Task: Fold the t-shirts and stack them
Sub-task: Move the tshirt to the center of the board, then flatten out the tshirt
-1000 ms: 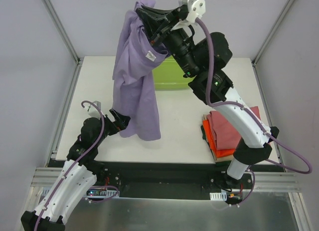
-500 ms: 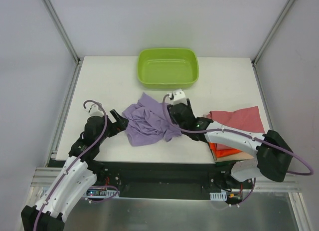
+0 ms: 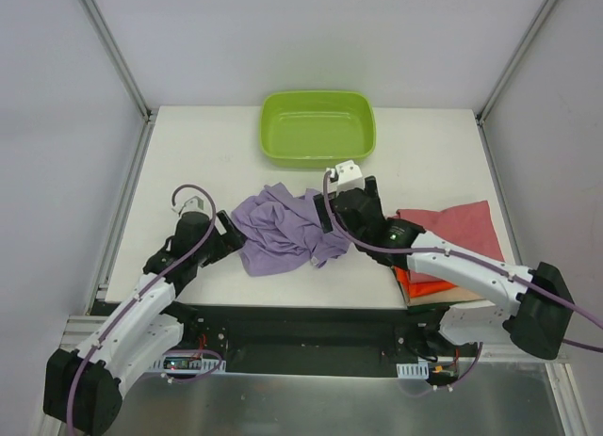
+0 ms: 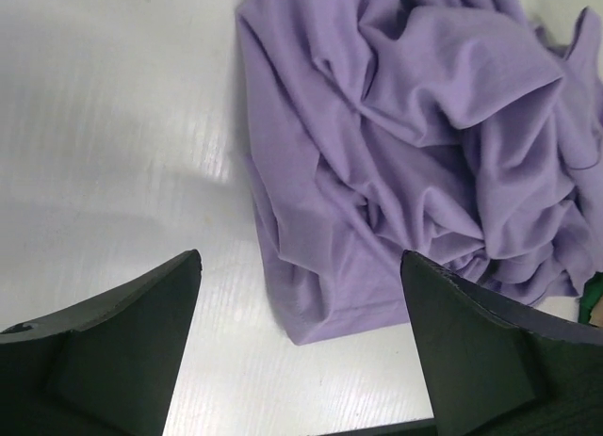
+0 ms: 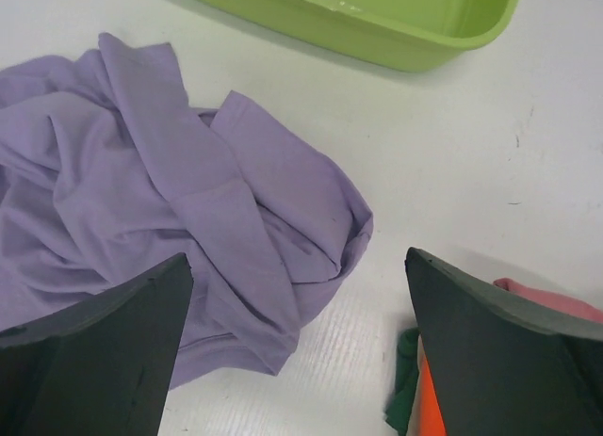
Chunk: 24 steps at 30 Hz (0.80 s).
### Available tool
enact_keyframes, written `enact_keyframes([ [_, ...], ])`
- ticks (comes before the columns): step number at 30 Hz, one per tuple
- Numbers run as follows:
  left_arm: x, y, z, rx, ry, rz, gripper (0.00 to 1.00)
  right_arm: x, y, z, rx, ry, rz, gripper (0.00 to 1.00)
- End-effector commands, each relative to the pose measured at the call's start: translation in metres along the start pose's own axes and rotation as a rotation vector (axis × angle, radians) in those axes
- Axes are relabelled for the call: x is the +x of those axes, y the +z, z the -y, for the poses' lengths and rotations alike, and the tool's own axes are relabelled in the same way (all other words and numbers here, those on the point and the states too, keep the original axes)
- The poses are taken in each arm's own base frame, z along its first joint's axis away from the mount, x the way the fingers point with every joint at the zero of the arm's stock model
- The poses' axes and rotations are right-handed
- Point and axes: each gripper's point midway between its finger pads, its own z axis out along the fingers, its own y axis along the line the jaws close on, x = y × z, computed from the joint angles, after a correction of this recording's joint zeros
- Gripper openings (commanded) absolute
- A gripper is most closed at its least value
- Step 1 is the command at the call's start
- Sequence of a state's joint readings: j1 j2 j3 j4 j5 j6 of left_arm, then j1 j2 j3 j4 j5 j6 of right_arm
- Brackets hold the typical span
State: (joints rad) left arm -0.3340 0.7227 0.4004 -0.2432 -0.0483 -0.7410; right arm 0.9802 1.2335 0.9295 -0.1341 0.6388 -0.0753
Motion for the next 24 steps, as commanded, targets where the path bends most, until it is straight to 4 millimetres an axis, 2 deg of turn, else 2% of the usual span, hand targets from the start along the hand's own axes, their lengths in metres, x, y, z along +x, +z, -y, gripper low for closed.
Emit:
enact_keyframes([
  [1,0.010,0.003,0.011,0.019,-0.029,-0.089,0.85,-0.001,0.019,-0.012,-0.044,0.018,-0.032,0.97],
  [6,0.028,0.018,0.012,0.009,-0.043,-0.196,0.76,0.004,0.045,-0.019,-0.122,0.118,-0.107,0.97],
  [12,0.039,0.038,0.017,0.004,-0.040,-0.287,0.60,-0.003,0.093,-0.019,-0.123,0.222,-0.163,0.95],
  [13,0.040,0.041,0.017,0.001,-0.035,-0.300,0.54,-0.003,0.101,-0.022,-0.121,0.230,-0.171,0.95],
  [16,0.042,0.048,0.016,-0.016,-0.034,-0.317,0.26,0.007,0.128,-0.028,-0.091,0.219,-0.195,0.94],
  [18,0.040,0.051,0.015,-0.029,-0.028,-0.317,0.00,0.009,0.146,-0.033,-0.072,0.213,-0.191,0.93],
  [24,0.036,0.048,0.007,-0.048,-0.018,-0.273,0.00,0.024,0.186,-0.047,-0.044,0.179,-0.255,0.90],
])
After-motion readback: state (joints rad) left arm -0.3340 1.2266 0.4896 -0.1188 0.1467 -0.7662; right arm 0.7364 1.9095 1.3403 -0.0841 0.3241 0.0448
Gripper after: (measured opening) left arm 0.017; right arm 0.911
